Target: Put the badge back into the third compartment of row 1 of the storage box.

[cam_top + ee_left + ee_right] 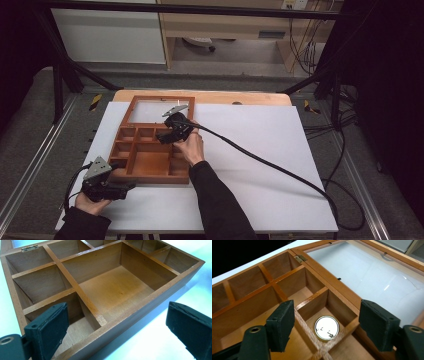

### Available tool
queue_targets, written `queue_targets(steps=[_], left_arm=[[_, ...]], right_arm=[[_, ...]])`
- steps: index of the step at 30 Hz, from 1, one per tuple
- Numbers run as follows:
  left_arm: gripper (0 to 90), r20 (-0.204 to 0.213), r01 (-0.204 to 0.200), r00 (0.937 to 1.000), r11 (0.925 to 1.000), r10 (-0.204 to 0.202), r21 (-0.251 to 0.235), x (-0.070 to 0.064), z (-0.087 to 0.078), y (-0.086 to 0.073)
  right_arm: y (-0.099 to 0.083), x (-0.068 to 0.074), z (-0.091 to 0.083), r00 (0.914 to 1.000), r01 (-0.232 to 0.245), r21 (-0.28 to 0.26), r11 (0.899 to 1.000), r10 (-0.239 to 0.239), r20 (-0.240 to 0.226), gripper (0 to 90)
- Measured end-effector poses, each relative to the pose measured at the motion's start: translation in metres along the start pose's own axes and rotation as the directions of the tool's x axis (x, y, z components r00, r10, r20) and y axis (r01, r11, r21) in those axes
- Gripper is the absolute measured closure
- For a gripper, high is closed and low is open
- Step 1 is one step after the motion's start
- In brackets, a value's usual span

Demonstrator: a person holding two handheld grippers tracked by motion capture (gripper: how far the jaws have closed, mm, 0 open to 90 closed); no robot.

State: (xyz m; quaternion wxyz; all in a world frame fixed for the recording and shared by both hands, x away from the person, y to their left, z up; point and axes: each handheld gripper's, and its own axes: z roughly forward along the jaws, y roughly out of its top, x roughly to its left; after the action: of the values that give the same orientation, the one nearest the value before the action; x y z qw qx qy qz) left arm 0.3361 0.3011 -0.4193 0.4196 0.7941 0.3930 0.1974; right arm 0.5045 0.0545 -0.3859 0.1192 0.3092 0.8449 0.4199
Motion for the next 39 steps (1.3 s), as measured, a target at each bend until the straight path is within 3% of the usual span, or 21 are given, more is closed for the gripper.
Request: queue_targets(steps=[7, 15, 20, 39], left_arm=[[4.1, -0.001, 0.003, 1.0, 1.0, -0.003, 0.001, 0.0, 0.0, 0.0], [4.1, -0.001, 0.001, 1.0, 1.0, -0.001, 0.003, -0.001, 0.001, 0.0], [4.1, -0.001, -0.001, 1.0, 1.0, 0.001, 0.005, -0.001, 0.001, 0.0], [4.1, -0.007, -0.002, 1.0, 0.9999, 0.002, 0.01, -0.001, 0.002, 0.0]], right_arm=[[-0.004, 0.0, -0.023, 0.9999, 0.012, 0.01, 1.0, -0.012, -0.011, 19.1], [-0.016, -0.003, -0.049, 0.9996, 0.019, 0.024, 1.0, -0.019, 0.022, 9.3], [-0.025, -0.007, -0.068, 0.9993, 0.0, 0.02, 1.0, 0.0, 0.037, 5.5], [-0.083, -0.043, -0.15, 0.9908, -0.077, -0.02, 0.997, 0.078, 0.11, 1.9]])
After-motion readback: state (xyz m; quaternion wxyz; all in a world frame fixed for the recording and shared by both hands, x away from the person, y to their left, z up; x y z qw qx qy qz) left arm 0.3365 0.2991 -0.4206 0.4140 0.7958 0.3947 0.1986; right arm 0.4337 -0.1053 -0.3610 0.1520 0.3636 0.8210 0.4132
